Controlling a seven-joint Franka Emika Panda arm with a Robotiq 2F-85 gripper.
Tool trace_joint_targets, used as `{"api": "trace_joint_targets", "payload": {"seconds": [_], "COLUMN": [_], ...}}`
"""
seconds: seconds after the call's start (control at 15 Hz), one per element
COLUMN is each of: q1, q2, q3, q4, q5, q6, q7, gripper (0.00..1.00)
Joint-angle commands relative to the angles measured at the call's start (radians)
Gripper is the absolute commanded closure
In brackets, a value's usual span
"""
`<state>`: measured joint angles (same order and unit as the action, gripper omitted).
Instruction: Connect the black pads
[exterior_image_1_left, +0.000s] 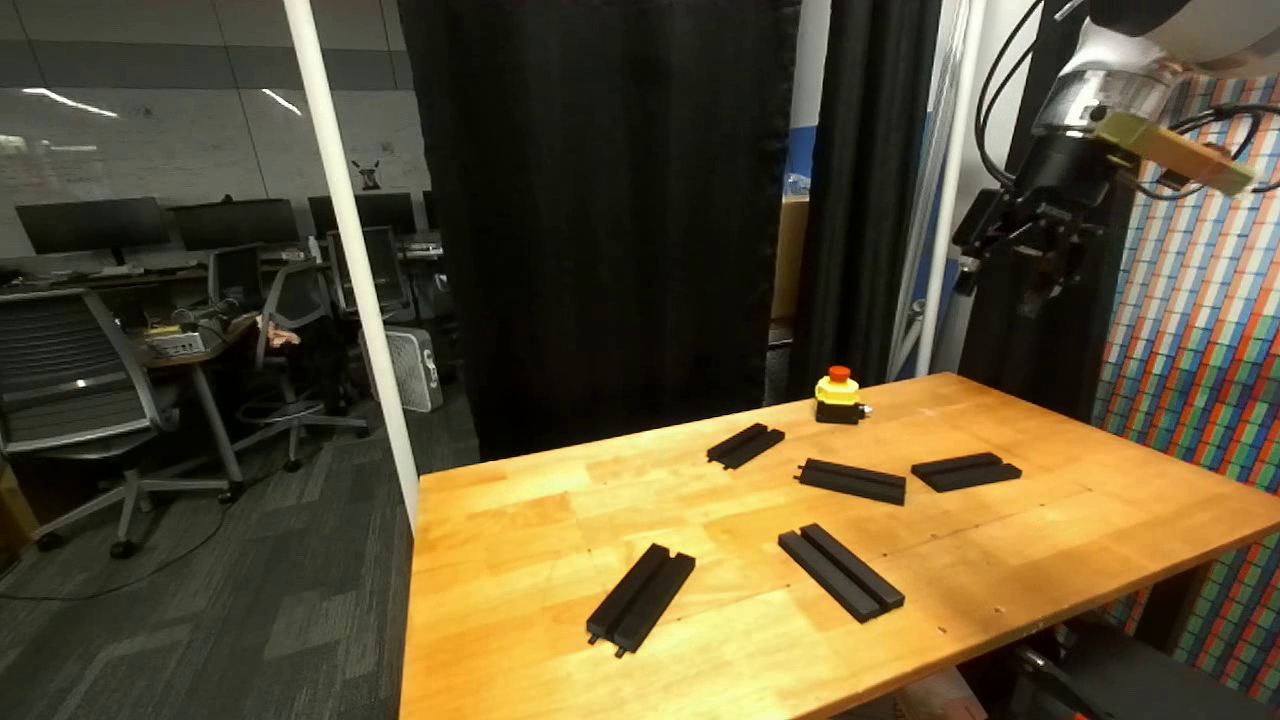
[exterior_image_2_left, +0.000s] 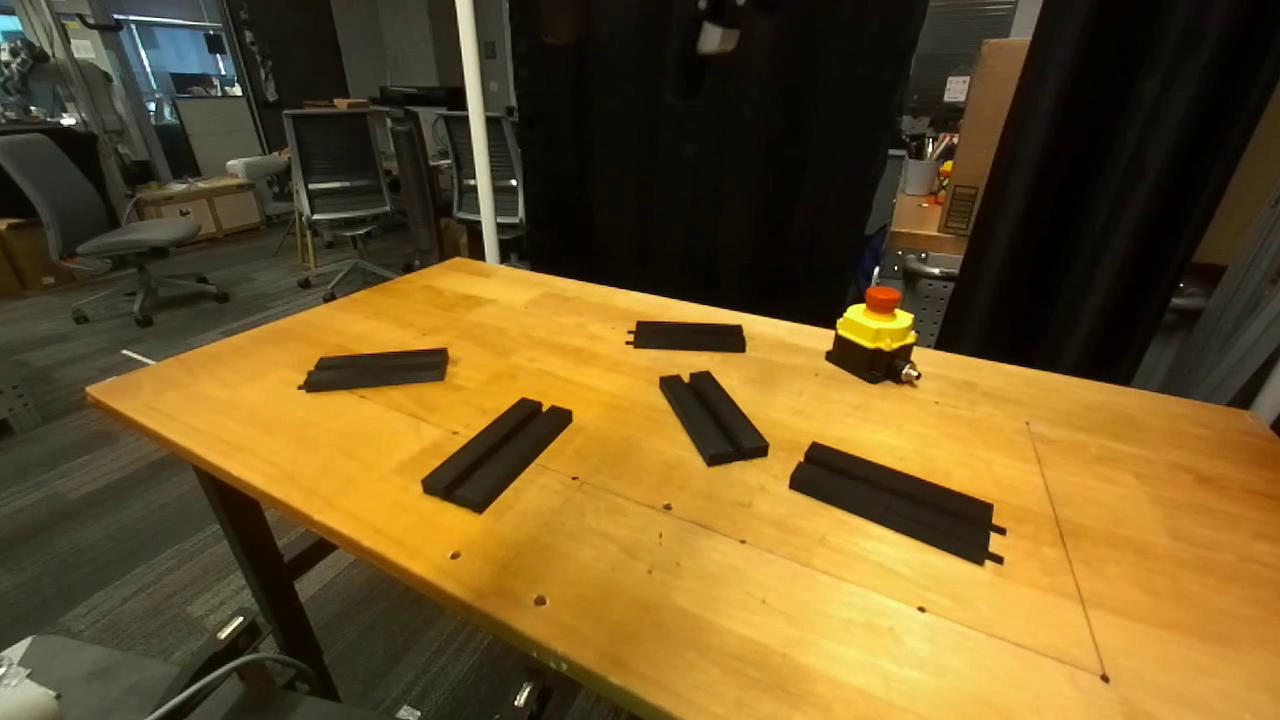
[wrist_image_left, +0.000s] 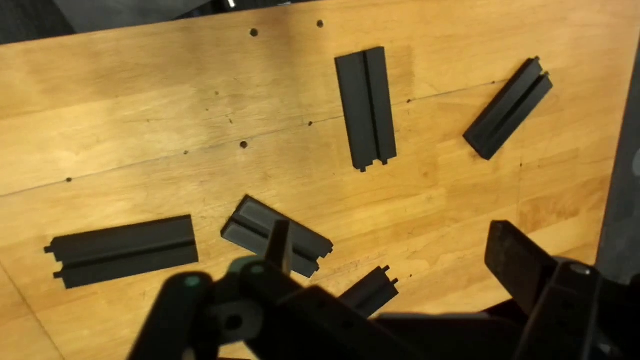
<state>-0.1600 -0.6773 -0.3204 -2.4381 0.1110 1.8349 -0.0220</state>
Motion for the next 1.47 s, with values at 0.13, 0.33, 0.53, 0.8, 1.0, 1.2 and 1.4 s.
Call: {"api": "trace_joint_targets", "payload": {"seconds": [0.13, 0.33, 0.53, 0.8, 1.0, 1.2, 1.4], "q1": [-0.048, -0.073, -0.102, -0.144, -0.169, -0.18, -0.179], "q2": [0.122, 0.177, 0.237, 0.318, 0.387, 0.473, 0.554], "q3": [0.083, 0.106, 0.108, 0.1, 0.092, 0.077, 0.063], "q4": [-0.002, -0.01, -0.015, -0.027, -0.035, -0.016, 0.003], "q5": [0.152, 0.196, 0.224, 0.249, 0.264, 0.281, 0.31], "q6": [0.138, 0.205, 0.263, 0.349, 0.422, 0.472, 0.513], "q7": [0.237, 0.352, 0.447, 0.566, 0.657, 0.757, 0.856], "gripper": [0.0, 0.0, 0.0, 0.0, 0.0, 0.0, 0.0]}}
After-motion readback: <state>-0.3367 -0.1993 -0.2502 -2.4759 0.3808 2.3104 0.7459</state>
